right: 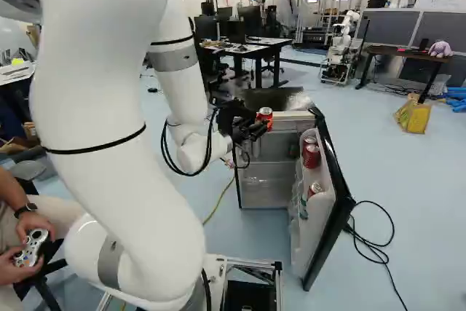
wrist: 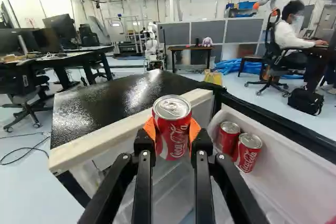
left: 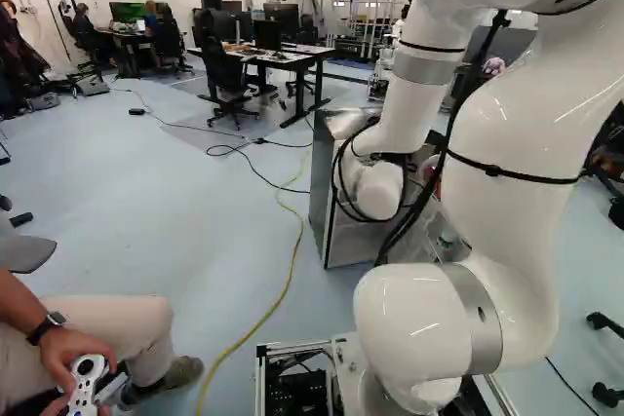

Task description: Grab a drink from the fridge

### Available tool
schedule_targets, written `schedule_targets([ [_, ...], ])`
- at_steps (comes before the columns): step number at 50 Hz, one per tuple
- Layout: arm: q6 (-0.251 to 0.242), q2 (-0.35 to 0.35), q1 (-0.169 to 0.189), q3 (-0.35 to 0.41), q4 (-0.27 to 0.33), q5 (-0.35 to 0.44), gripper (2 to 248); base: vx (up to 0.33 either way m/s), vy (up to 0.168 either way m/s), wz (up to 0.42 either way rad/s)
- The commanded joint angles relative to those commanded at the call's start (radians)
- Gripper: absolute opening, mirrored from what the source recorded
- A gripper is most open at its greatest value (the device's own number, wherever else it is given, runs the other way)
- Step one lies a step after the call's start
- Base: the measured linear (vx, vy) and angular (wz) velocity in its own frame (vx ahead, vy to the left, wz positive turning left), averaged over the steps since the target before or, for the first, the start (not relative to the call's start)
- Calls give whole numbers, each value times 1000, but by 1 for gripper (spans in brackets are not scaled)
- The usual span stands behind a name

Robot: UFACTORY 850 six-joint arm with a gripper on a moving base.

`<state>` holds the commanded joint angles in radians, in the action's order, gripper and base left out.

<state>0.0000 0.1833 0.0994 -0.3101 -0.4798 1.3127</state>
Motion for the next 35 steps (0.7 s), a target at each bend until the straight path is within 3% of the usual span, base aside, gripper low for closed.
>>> schedule_targets([
  [35,0,-74,43,-24,218,-225,81,0,0,0],
])
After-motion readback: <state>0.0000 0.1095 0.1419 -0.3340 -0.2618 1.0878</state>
